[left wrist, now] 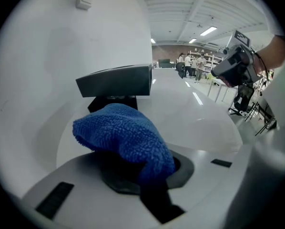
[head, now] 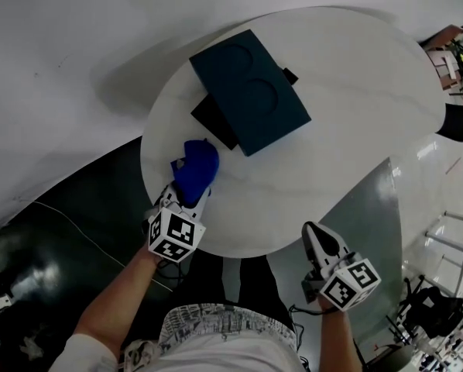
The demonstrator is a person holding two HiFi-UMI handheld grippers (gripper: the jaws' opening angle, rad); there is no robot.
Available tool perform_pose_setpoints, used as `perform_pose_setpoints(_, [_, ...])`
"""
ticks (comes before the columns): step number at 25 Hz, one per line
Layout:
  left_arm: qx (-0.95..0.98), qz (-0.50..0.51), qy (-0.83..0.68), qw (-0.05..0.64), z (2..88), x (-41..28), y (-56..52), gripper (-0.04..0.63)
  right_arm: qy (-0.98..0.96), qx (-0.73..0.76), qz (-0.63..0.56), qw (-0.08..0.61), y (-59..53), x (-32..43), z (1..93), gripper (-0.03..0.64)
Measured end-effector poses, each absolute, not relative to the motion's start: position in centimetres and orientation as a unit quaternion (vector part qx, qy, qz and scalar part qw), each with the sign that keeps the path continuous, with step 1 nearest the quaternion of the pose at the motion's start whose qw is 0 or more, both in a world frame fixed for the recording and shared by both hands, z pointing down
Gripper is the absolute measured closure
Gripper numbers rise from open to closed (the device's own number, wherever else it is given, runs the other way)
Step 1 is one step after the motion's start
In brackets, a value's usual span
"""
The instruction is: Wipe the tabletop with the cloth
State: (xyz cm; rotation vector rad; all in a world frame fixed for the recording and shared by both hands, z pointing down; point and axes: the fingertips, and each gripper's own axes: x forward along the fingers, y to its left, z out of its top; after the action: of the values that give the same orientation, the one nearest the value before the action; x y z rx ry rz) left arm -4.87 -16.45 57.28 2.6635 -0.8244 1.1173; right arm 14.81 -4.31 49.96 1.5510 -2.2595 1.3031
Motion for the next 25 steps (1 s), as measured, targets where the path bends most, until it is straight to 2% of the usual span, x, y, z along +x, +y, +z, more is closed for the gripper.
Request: perform_pose_setpoints(25, [0.926, 0.358, -0.116, 0.029, 58.3, 18.2, -9.8, 0.520, -0.684, 0.584, 0.436, -0.004, 3.4, 28.1, 51.3, 0.611])
